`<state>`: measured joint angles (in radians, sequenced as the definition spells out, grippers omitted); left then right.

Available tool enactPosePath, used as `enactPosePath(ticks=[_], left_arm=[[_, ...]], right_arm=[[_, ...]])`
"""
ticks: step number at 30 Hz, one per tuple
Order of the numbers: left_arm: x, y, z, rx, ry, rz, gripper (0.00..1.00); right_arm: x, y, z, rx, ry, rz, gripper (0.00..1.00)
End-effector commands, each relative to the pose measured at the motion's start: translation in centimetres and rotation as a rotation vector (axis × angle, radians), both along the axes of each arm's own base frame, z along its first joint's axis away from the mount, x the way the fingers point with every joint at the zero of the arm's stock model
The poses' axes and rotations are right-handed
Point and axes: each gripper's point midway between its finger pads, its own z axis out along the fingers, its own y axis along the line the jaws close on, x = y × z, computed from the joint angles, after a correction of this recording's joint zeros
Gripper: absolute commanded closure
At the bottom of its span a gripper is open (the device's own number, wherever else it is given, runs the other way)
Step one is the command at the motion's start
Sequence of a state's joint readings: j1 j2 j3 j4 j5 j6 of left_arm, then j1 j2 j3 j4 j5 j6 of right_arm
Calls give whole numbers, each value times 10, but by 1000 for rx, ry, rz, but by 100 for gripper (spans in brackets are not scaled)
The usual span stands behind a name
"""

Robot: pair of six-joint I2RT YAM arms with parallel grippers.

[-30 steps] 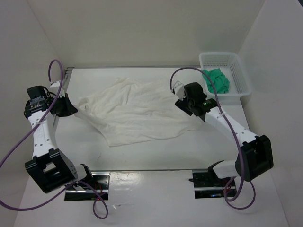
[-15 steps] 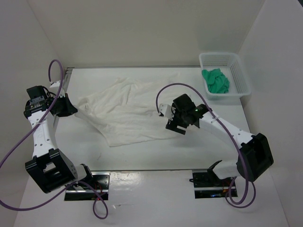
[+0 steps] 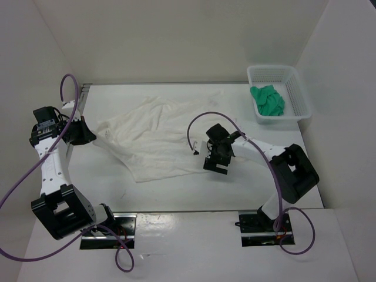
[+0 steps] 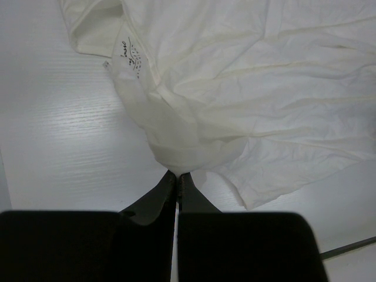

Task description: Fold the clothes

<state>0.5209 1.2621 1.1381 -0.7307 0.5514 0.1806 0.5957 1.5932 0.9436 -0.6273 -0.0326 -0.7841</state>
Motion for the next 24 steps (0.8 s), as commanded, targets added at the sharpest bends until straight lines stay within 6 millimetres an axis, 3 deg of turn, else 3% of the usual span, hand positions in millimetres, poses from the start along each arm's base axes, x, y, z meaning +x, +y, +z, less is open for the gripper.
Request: enactPosePath(ticks=[1,9,16,19,23,24], left_arm=[[1,-3,-3,-10,-6,-19,100],[1,-2,-4,-3,-2,-14,100],[1,-2,-4,-3,-2,-14,100],[1,-2,-4,-3,-2,-14,100],[1,-2,-4,-3,-2,-14,100],[1,-2,-2,1,-10,-14,100]], right_arm=[[23,14,6,29,-84,17,8],[37,18,-9,12,-102,-2,9],[50,20,-8,3,-140,-13,14],[51,21,-15,-8,-118,-21,24],[36,23,-19,-6,-25,-1,45],[28,21,-21,-15,9,13,73]])
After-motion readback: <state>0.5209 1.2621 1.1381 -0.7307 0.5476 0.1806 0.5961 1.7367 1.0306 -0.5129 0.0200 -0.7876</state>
